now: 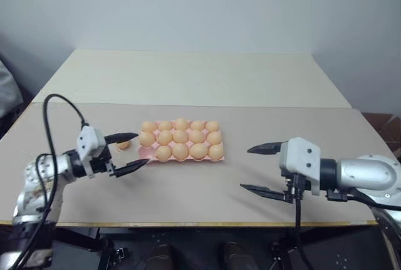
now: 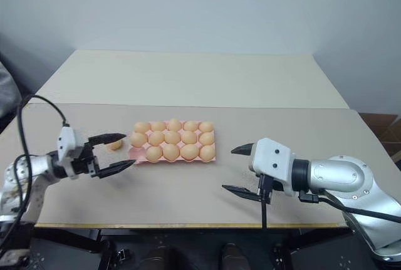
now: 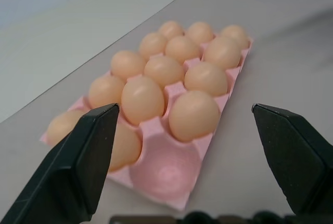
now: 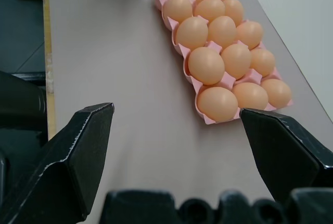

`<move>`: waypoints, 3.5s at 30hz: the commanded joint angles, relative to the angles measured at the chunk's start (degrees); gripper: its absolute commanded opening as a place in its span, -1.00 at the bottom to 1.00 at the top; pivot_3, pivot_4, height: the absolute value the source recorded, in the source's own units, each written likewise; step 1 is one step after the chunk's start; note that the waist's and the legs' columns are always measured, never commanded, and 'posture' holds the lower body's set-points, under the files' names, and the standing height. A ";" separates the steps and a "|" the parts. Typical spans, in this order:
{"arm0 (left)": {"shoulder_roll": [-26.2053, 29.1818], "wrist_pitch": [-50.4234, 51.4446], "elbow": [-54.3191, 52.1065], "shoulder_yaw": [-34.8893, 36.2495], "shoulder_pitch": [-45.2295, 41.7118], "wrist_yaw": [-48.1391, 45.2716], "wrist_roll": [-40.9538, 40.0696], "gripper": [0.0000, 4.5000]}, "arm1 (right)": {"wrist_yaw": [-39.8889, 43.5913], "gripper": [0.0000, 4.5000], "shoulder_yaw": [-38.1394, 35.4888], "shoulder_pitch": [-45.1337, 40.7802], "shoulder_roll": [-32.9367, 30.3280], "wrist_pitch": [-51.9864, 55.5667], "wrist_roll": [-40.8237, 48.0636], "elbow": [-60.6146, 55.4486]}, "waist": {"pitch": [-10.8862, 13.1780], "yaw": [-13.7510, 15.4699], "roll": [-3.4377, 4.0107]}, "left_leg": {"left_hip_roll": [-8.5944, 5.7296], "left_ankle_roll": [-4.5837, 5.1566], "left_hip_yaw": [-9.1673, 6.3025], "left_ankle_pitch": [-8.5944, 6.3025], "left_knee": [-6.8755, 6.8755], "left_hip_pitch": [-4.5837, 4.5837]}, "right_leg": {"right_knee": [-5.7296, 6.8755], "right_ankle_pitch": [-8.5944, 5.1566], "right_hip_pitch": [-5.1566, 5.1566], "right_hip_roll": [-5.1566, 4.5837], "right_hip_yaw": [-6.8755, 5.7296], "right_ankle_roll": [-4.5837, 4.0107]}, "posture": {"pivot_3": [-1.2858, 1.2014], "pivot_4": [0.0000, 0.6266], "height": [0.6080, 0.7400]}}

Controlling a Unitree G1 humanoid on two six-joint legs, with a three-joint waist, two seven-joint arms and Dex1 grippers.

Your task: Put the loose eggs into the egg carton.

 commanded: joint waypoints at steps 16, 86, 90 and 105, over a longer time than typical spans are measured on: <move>1.97 4.16 -11.77 17.07 17.00 7.68 -3.88 0.97 | 4.62 1.00 2.93 -5.24 -0.87 -4.53 -2.29 4.53 | 0.00 0.53 -0.01 | 0.01 -0.02 0.09 -0.01 -0.02 -0.01 | -0.05 -0.04 -0.05 -0.10 -0.08 -0.06 | 0.03 -0.52 1.00; -1.40 -5.96 21.36 -6.60 -19.97 -7.59 2.46 0.06 | -5.06 1.00 -1.19 -0.47 -1.14 3.81 -1.04 -2.71 | -0.12 1.20 -0.21 | -0.05 0.01 0.04 0.01 0.01 -0.01 | 0.03 0.22 0.05 -0.04 -0.06 0.31 | 0.03 -0.52 1.00; -2.51 -5.35 22.92 -8.64 -21.90 -10.66 2.19 0.06 | -5.14 1.00 -1.97 -0.30 -1.76 3.49 -1.13 -3.10 | -0.12 1.18 -0.22 | -0.05 0.01 0.04 0.01 0.01 -0.03 | 0.01 0.22 0.04 -0.03 -0.04 0.31 | 0.03 -0.52 1.00; -6.53 -9.72 33.16 -11.19 -27.17 -12.80 5.29 0.79 | -6.70 1.00 -2.28 0.47 -1.28 3.38 -1.39 -3.69 | -0.14 1.24 -0.24 | -0.06 0.03 0.02 0.02 0.05 -0.04 | 0.02 0.22 0.05 -0.01 -0.03 0.31 | 0.03 -0.52 1.00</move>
